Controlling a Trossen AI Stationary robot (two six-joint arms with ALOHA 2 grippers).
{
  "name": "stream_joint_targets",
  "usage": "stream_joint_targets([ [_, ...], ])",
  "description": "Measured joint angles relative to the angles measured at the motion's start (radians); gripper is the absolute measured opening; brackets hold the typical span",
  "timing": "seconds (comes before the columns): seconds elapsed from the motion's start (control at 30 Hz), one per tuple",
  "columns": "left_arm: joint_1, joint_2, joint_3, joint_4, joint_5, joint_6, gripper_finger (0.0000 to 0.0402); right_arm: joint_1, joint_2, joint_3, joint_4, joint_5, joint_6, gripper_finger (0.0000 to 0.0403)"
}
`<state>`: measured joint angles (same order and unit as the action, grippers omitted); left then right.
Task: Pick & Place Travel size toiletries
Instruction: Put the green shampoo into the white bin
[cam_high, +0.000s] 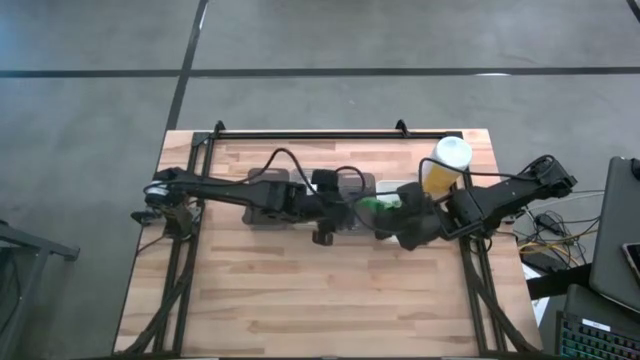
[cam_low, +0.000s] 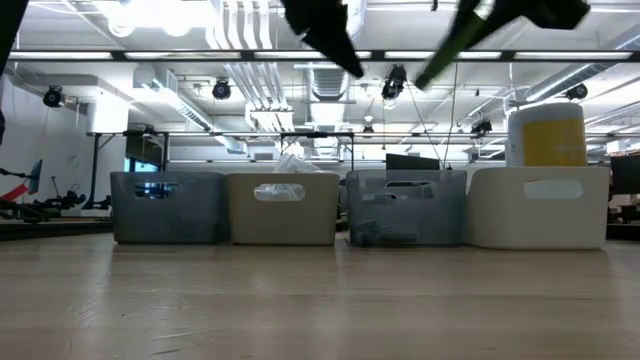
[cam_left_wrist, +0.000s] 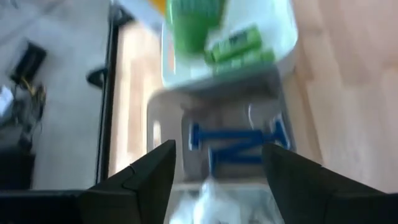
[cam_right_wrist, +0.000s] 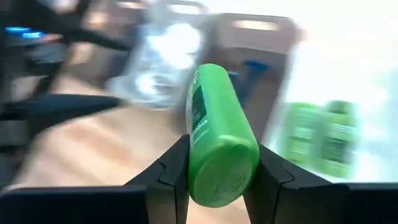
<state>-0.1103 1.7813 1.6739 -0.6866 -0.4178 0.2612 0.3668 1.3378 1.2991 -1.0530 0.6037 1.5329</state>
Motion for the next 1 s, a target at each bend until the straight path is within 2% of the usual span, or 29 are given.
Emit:
stream_joint_targets([
  [0.17, 0.001, -0.012, -0.057, -0.074, -0.003, -0.065, 0.0241, 0.001, 0.006, -0.010, -0.272, -0.018, 0.187, 0.0103],
  [0.27, 0.001, -0.028, -0.109, -0.093, 0.001, -0.111, 0.0241, 0.000, 0.007, -0.061, -0.316, -0.073, 0.226, 0.0100],
  [0.4, 0.001, -0.049, -0.191, -0.130, 0.002, -0.166, 0.0239, -0.008, 0.007, -0.165, -0.275, -0.133, 0.259, 0.0101],
  [0.57, -0.002, -0.116, -0.307, -0.133, 0.015, -0.248, 0.0239, -0.033, 0.006, -0.309, -0.116, -0.133, 0.275, 0.0107],
  [0.8, -0.002, -0.286, -0.460, -0.126, 0.018, -0.384, 0.0239, -0.098, 0.006, -0.440, 0.040, -0.062, 0.268, 0.0107],
  [1.0, -0.002, -0.456, -0.573, -0.107, 0.062, -0.489, 0.0239, -0.137, 0.006, -0.506, 0.205, -0.045, 0.152, 0.0146],
])
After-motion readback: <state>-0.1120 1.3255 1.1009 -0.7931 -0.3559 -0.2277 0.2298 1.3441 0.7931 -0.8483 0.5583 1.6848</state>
